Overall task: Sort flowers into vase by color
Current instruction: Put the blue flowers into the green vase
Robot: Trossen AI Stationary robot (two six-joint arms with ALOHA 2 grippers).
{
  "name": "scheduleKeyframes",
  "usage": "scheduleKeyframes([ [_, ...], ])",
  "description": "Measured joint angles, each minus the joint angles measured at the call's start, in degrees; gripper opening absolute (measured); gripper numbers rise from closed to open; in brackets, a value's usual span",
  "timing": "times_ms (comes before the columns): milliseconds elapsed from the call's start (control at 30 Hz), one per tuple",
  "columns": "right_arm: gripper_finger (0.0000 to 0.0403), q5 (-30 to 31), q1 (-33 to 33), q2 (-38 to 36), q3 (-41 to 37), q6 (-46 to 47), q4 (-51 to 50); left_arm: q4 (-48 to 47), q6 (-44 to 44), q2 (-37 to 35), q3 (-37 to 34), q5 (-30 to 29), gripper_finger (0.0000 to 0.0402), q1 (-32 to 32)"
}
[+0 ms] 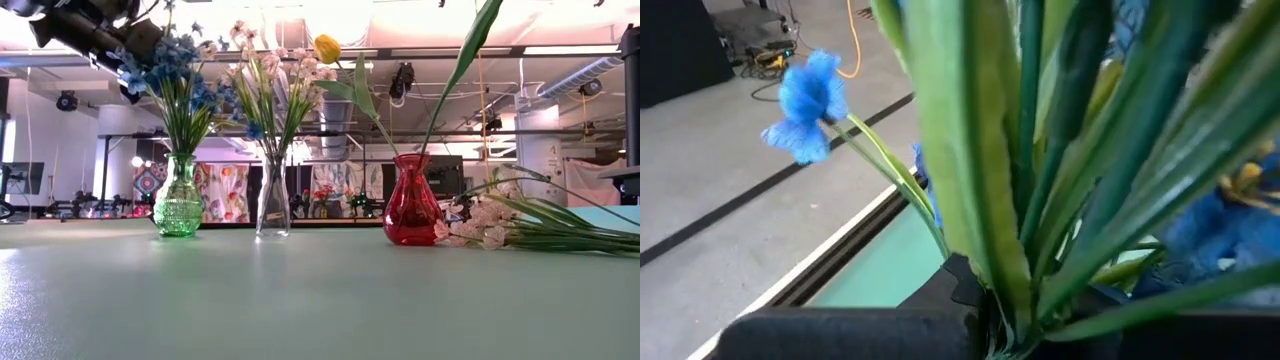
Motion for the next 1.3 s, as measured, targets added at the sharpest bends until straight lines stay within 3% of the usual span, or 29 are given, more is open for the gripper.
scheduleKeyframes([
  [300, 0.0233, 0.0, -0.02, 0.0, 0.0, -0.07, 0.01, 1.05, 0.33, -1.09, 0.02, -0.01, 0.0029, 0.0],
  [900, 0.0233, 0.0, -0.02, 0.0, 0.0, -0.09, 0.01, 1.5, 1.37, -3.27, 0.04, -0.03, 0.0192, -0.09],
  [1300, 0.0233, 0.0, -0.04, 0.0, 0.0, -0.37, 0.0, 1.85, -5.1, -3.67, 0.04, -0.16, 0.0275, -0.04],
])
